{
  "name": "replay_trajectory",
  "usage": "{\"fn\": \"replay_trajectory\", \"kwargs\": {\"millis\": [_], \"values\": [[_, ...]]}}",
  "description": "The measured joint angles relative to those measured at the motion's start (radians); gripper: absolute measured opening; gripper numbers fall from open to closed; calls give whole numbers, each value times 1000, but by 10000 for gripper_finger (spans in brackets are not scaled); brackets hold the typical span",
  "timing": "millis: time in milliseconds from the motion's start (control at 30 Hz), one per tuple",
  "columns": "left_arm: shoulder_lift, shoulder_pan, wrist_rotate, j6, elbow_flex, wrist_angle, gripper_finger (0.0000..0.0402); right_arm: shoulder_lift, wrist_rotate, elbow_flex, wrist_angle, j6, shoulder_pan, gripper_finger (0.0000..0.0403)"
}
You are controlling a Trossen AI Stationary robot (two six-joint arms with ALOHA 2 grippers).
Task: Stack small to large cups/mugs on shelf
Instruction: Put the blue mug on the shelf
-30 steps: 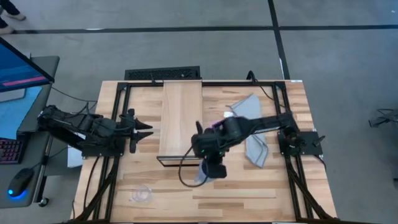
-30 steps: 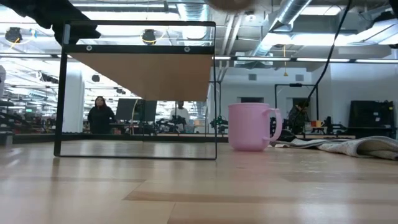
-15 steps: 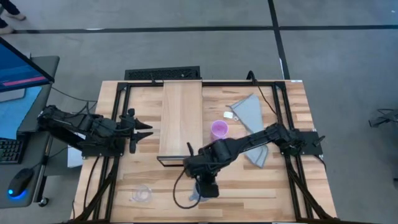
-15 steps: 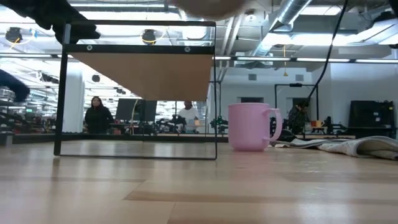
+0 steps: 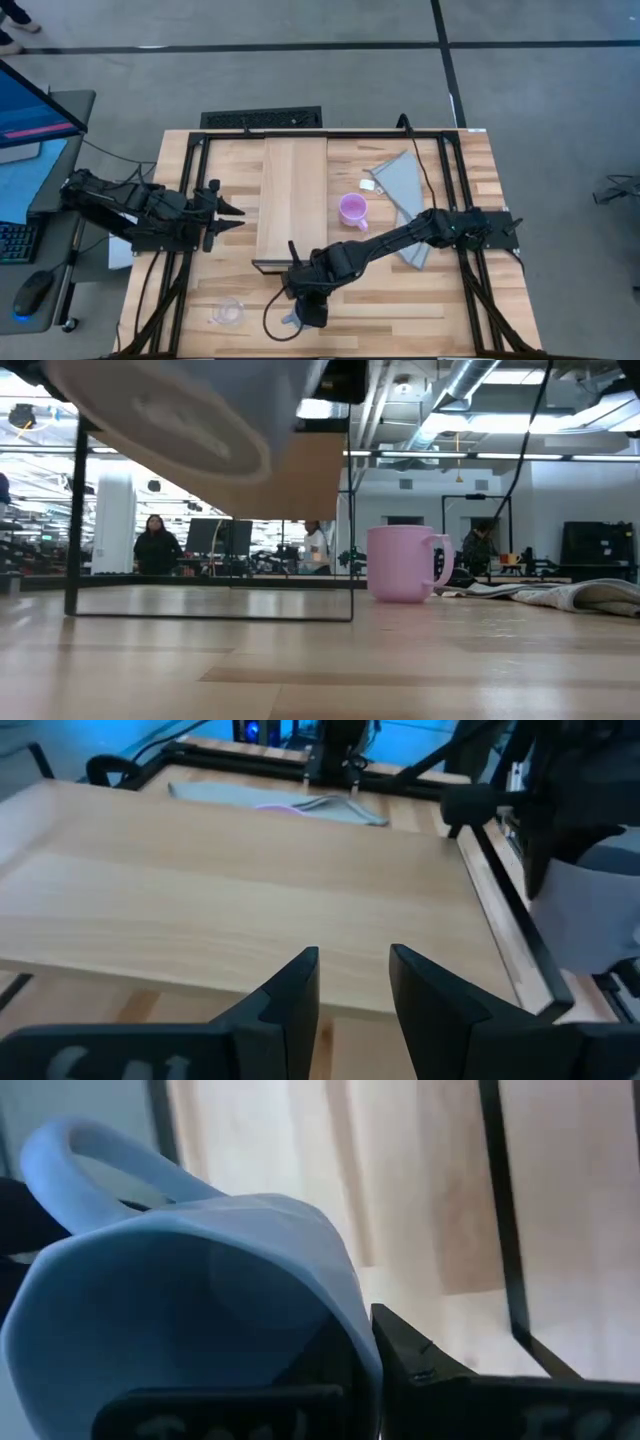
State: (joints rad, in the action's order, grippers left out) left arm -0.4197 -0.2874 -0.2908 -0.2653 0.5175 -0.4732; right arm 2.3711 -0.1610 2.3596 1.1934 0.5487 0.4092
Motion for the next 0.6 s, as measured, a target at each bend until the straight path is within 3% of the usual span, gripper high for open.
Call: {"fn": "replay_trajectory", "kwargs": {"millis": [467,600], "values": [[9,0,16,22,0,-7,116,-61,24,-5,-71,132,66,28],[9,0,18,22,0,-7,116,-59,-68,-7,-89,134,71,28]]}}
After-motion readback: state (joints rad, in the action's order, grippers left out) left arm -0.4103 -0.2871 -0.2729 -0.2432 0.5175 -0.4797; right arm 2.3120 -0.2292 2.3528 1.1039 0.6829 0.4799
